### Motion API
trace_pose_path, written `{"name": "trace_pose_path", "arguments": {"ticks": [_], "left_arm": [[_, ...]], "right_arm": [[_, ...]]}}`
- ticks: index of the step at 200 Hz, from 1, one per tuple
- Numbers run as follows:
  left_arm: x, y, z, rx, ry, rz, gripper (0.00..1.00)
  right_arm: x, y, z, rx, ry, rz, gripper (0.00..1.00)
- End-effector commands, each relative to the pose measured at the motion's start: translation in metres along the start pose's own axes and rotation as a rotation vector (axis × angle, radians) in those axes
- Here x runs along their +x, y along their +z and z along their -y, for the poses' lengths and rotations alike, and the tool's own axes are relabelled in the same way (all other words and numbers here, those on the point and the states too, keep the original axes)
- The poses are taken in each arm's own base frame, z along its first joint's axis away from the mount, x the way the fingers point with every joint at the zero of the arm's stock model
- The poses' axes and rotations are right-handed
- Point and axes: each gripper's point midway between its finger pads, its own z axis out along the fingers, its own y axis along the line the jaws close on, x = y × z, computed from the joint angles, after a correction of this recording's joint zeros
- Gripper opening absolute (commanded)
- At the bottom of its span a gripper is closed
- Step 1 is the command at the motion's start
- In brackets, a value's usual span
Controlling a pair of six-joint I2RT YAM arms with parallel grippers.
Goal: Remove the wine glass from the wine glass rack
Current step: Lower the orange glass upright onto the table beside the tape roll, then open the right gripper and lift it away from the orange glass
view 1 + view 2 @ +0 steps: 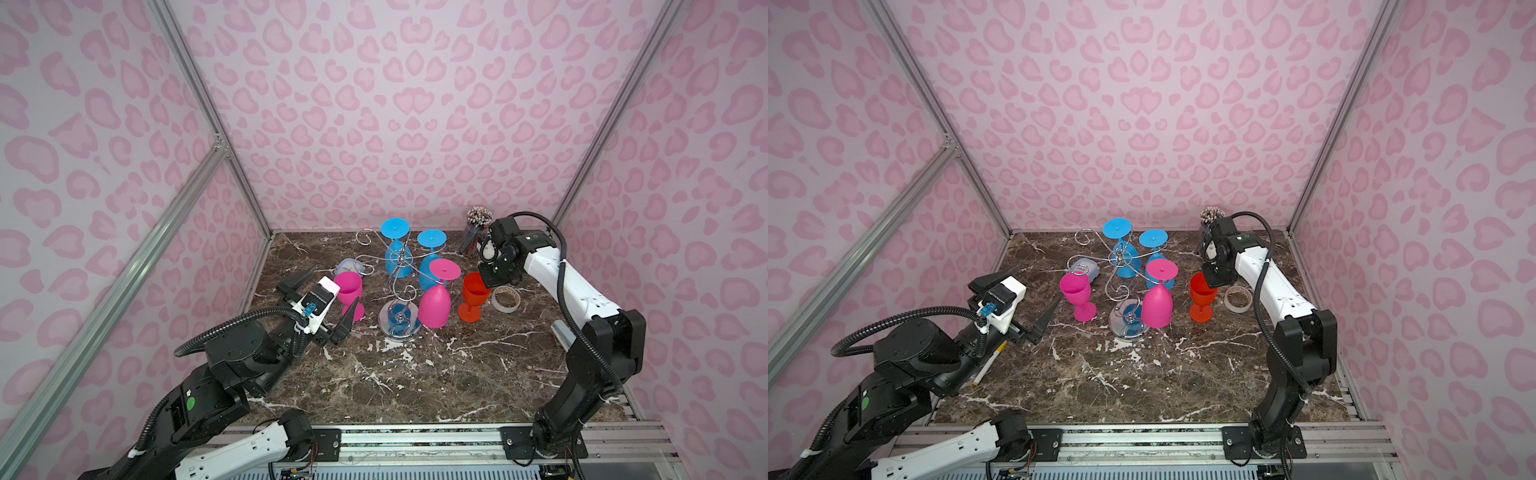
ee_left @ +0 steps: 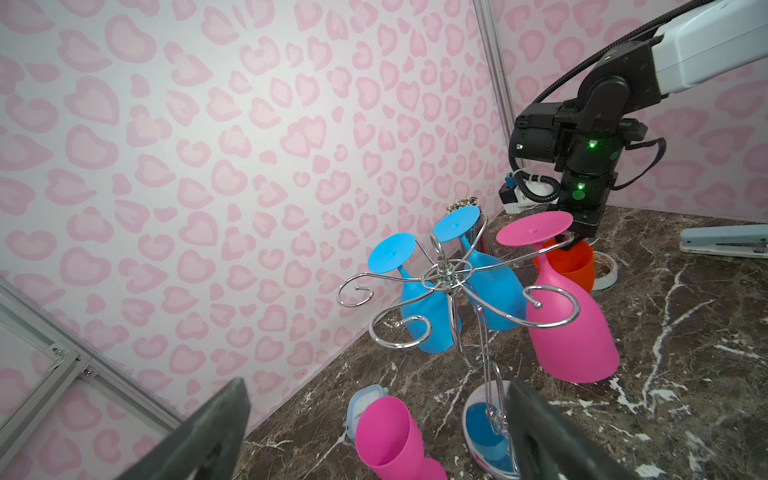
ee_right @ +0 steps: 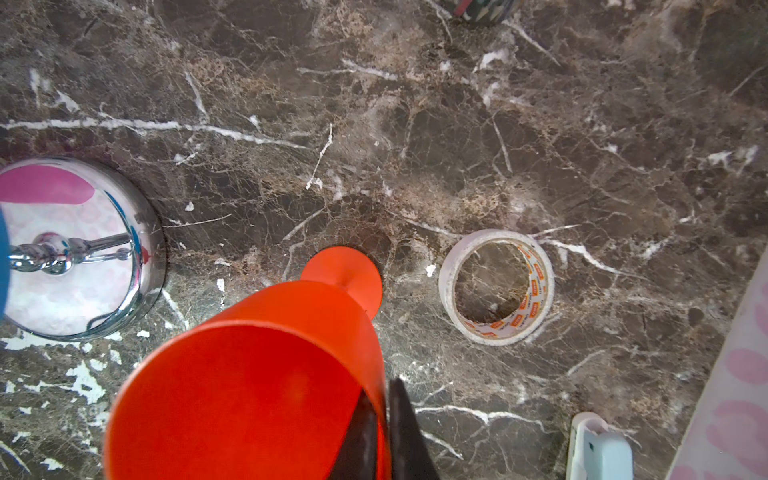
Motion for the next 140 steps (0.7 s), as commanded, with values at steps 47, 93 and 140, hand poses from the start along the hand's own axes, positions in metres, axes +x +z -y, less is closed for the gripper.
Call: {"name": "trace_pose_path", "arguments": {"ticks": [47,93,140], "left_arm": [[-0.005,-0.007,-0.006,-0.010,-0.049,0.026,0.97],[-0.002,-0.012,-0.009,-0.019,-0.075,0.035,0.97],[-0.002,-0.012,-0.009,-0.024,-0.084,0.038,0.97]], "right_arm": [[0.005,-0.011,-0.002,-0.005,-0.006,0.000,0.29],[-0.006,-0.054,0.003,0.008,0.001,0.098,0.36],[-0.025,-0.114,-0.005,-0.091,0.059,0.297,0.36]]}}
